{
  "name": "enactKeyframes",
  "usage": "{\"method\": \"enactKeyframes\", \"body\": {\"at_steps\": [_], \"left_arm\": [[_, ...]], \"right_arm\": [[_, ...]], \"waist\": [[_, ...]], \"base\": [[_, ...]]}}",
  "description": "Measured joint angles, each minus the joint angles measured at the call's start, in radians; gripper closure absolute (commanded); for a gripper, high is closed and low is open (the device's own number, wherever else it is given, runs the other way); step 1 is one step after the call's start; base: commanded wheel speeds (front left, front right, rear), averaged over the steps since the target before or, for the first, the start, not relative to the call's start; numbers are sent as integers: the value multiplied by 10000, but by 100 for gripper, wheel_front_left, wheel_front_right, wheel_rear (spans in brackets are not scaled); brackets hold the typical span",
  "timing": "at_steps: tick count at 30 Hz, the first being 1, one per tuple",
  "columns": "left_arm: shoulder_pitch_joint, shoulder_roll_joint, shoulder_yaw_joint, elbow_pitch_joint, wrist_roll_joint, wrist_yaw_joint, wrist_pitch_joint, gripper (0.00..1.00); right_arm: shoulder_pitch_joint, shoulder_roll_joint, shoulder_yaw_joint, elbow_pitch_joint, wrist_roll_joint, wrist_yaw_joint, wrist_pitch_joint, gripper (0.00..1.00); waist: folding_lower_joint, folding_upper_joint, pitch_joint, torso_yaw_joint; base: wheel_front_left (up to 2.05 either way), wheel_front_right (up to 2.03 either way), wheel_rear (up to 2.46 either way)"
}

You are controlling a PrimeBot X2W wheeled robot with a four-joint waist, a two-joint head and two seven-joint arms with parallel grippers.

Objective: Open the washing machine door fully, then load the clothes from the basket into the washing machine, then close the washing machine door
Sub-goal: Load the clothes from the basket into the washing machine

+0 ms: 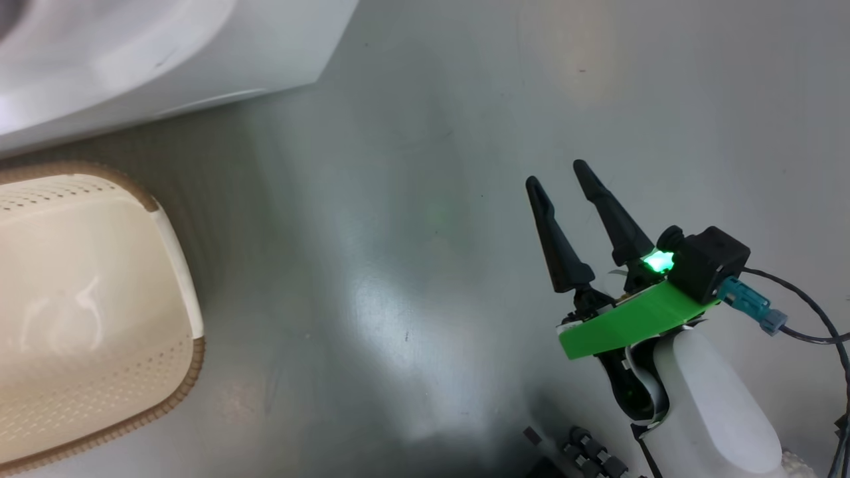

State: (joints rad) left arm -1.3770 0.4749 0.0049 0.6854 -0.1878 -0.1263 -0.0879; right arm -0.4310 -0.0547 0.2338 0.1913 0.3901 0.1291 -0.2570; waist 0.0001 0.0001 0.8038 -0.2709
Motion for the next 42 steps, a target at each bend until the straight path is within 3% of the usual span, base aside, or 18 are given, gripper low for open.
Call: {"method": "enactKeyframes", "body": {"at_steps": [2, 17, 27, 31, 42], "left_arm": [[77, -84, -31, 94, -67, 0, 15, 0], [1959, -911, 198, 31, -869, 339, -681, 0], [4077, -1300, 144, -1630, -968, 631, -1174, 0], [5213, -1615, 155, -2750, -1001, 1020, -1327, 0], [7764, -2293, 407, -4660, -1195, 1507, -1603, 0]], "right_arm": [[2, 0, -77, 13, -4, 0, 0, 0], [129, -8, -449, 111, -385, 0, 0, 0], [431, -10, -637, 163, -577, 0, 0, 0], [471, -12, -748, 163, -740, 0, 0, 0], [635, -12, -775, 180, -759, 0, 0, 0]], "waist": [[0, 0, -64, 57], [-1, 0, -959, 627], [-2, 0, -1440, 1007], [-2, 0, -1623, 1148], [-1, 0, -1820, 1276]], "base": [[0, 0, 0], [0, 0, 0], [0, 0, 0], [0, 0, 0], [0, 0, 0]]}}
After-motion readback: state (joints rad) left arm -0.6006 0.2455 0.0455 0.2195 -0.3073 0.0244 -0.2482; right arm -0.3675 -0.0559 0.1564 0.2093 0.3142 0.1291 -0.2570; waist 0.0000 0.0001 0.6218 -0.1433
